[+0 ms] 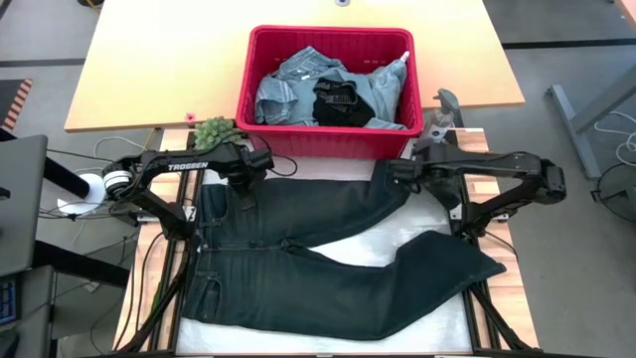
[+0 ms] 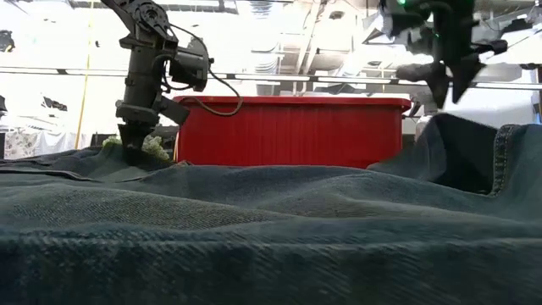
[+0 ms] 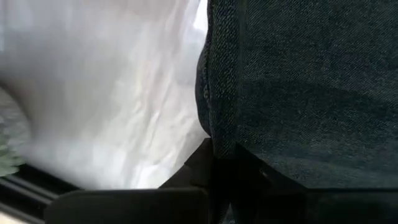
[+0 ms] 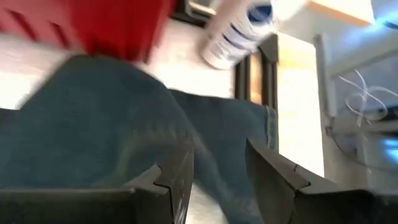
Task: Fold Laundry from Bin
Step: Fold the black pants
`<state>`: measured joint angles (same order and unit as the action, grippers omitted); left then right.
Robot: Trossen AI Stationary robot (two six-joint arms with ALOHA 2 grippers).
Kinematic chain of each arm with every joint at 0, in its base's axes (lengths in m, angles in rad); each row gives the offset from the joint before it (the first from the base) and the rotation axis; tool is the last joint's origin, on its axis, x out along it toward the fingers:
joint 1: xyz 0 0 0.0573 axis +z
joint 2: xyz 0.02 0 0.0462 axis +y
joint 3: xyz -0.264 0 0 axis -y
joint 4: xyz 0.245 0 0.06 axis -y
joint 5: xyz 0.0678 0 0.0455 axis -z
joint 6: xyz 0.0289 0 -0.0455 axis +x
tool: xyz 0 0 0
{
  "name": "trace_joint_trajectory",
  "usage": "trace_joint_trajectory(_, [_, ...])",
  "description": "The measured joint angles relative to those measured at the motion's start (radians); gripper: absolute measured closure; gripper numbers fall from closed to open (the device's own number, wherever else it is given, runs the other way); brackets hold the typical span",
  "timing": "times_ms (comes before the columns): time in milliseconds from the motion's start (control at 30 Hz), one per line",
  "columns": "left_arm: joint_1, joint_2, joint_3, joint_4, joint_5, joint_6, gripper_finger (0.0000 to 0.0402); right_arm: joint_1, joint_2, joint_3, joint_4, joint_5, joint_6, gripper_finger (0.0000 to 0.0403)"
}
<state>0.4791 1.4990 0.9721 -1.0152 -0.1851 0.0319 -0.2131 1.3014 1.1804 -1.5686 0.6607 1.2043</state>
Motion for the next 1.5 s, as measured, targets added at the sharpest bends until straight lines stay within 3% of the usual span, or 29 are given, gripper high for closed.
trace_joint_trajectory(367, [-0.015, 0.0, 0.027, -0.02, -0.044, 0.007, 0.0391, -0.122, 0.005, 0.134, 0.087, -0.09, -0.433, 0.024])
trace_joint_trajectory(533, [-0.015, -0.001, 0.027, -0.021, -0.044, 0.0, 0.0391, -0.191, 0.009, 0.033, 0.062, -0.236, -0.366, 0.024])
trace_joint_trajectory(833, [-0.015, -0.001, 0.027, -0.011, -0.038, 0.008, 0.0391, -0.311, 0.008, -0.121, 0.335, -0.313, -0.443, 0.0198])
trace_joint_trajectory(1100, [-0.015, -0.001, 0.027, 0.002, -0.037, 0.011, 0.0391, -0.398, 0.014, -0.161, 0.378, -0.346, -0.475, 0.0164])
trace_joint_trajectory(1300, [-0.015, -0.001, 0.027, 0.015, -0.037, 0.012, 0.0391, -0.411, 0.015, -0.243, 0.438, -0.424, -0.48, 0.018])
trace_joint_trajectory(1500, [-0.015, -0.001, 0.027, 0.022, -0.036, 0.025, 0.0391, -0.411, 0.015, -0.286, 0.467, -0.447, -0.503, 0.0241])
